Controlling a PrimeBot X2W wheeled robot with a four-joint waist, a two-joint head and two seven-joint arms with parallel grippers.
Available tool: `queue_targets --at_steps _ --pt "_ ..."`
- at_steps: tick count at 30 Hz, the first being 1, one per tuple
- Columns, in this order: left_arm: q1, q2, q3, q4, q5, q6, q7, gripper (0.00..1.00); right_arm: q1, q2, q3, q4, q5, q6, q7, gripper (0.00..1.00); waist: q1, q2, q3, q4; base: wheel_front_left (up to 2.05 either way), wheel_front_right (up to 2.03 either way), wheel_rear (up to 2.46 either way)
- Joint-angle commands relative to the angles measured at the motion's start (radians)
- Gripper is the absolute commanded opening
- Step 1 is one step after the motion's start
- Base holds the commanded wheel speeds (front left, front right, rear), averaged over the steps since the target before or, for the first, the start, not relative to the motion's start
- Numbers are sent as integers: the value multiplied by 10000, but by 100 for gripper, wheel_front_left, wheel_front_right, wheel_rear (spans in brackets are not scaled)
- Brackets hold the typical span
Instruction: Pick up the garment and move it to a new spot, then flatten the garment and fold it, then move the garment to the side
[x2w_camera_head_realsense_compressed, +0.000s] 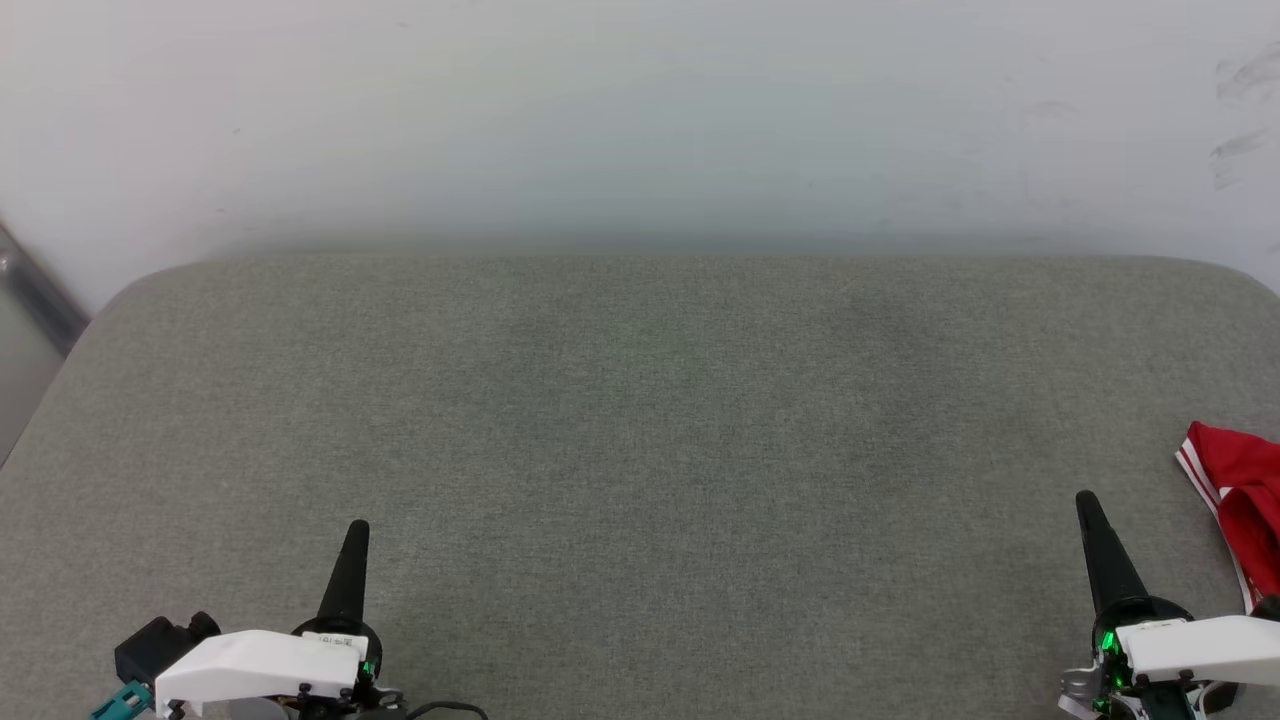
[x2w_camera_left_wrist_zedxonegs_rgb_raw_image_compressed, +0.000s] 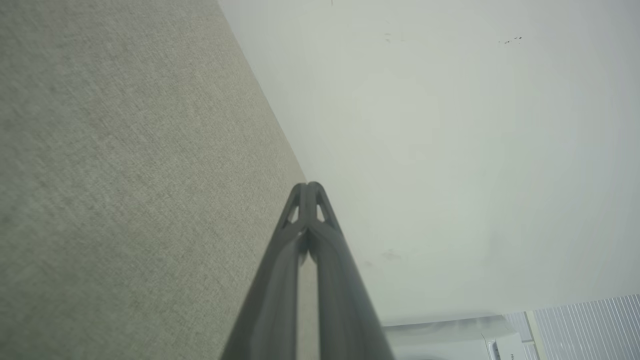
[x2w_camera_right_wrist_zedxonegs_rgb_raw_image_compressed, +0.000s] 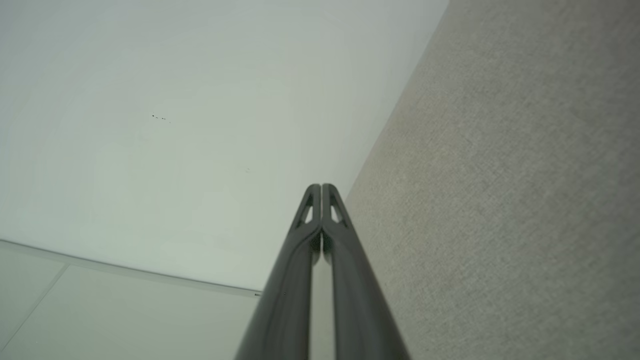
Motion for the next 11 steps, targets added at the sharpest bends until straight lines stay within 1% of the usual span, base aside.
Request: queue_targets --at_steps 1,11 --pt "-210 42 59 -3 -222 -60 69 0 -252 8 7 -8 231 -1 85 0 0 0 8 -3 0 0 0" --pt "-392 29 172 103 -1146 -159 286 0 -451 11 11 103 1064 -1 292 0 0 0 72 -30 0 0 0"
